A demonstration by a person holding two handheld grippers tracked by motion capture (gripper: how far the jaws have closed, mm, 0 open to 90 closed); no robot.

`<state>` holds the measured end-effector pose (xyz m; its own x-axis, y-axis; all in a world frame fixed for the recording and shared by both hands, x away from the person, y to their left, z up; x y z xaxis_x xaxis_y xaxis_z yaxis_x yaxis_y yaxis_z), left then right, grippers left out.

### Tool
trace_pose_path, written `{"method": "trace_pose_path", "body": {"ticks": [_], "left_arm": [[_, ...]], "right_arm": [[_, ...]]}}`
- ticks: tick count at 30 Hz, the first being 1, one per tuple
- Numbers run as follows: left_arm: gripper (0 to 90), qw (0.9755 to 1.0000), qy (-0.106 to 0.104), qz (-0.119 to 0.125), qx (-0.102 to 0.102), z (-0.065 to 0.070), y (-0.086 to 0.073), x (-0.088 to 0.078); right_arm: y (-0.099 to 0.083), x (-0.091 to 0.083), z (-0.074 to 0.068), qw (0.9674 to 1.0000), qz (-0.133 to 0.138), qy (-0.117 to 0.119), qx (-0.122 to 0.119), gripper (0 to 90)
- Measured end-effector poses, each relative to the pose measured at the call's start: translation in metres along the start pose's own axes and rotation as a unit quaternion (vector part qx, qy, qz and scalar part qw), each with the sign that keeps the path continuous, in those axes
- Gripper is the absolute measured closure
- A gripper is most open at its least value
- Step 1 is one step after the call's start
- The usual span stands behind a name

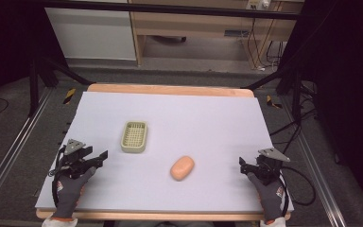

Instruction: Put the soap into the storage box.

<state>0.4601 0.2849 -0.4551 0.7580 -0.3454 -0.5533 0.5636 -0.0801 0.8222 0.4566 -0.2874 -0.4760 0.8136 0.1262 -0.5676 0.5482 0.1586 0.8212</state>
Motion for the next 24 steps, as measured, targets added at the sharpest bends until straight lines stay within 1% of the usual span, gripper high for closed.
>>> {"method": "trace_pose_path", "body": {"ticks": [2,5,6,7,9,10,11,12,13,15,16,18,21,24], "left_arm": [[32.5,1.0000,-0.001,0.002,0.005,0.004,0.001,0.000],[32.7,0.9999,-0.010,0.003,0.006,0.009,0.003,0.001],[32.6,0.9999,-0.010,0.003,0.006,0.009,0.003,0.001],[32.5,0.9999,-0.013,0.002,0.008,0.013,0.004,0.001],[32.0,0.9998,-0.017,0.002,0.011,0.017,0.005,0.000],[31.9,0.9998,-0.017,0.002,0.011,0.017,0.005,0.000],[31.6,0.9997,-0.021,0.004,0.012,0.022,0.006,-0.001],[31.4,0.9997,-0.021,0.004,0.012,0.022,0.006,-0.001],[31.1,0.9995,-0.026,0.004,0.016,0.025,0.007,-0.001],[30.7,0.9994,-0.029,0.004,0.019,0.028,0.009,-0.001],[30.5,0.9994,-0.029,0.004,0.019,0.028,0.009,-0.001],[30.0,0.9990,-0.035,0.002,0.026,0.032,0.011,-0.001],[29.0,0.9989,-0.039,0.004,0.024,0.033,0.014,-0.001],[28.1,0.9986,-0.044,0.002,0.031,0.037,0.018,-0.002]], "right_arm": [[-0.001,-0.001,0.001,1.0000,0.001,-0.001,0.002,6.6],[-0.002,0.000,0.001,1.0000,-0.004,0.000,0.001,7.2],[-0.002,0.000,0.001,1.0000,-0.004,0.000,0.001,7.2],[-0.002,0.000,0.000,1.0000,-0.004,-0.001,0.001,7.5],[-0.002,-0.001,0.000,1.0000,-0.002,-0.003,0.002,7.5],[-0.002,-0.001,0.000,1.0000,-0.002,-0.003,0.002,7.5],[-0.001,-0.001,0.000,1.0000,-0.001,-0.005,0.002,7.5],[-0.001,-0.001,0.000,1.0000,-0.001,-0.005,0.002,7.5],[-0.002,-0.002,0.000,1.0000,0.001,-0.007,0.001,7.5],[-0.002,-0.002,0.001,1.0000,0.001,-0.009,0.002,7.5],[-0.002,-0.002,0.001,1.0000,0.001,-0.009,0.002,7.5],[-0.002,-0.003,0.001,1.0000,0.002,-0.007,0.005,7.5],[-0.002,-0.004,0.001,1.0000,0.001,-0.005,0.006,7.5],[-0.002,-0.004,0.001,1.0000,0.001,-0.006,0.004,7.5]]}}
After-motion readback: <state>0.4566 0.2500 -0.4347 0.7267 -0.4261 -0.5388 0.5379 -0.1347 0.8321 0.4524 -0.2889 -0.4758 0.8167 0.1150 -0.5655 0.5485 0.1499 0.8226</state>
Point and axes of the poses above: each handheld gripper's, and its own axes: x roughly forward along the jaws, y roughly out of its top, z roughly to its right, the point moved 1 cm from there along x, roughly forward along the jaws, and after that the axes turned 2 degrees about -x, right-handed, at the moved point
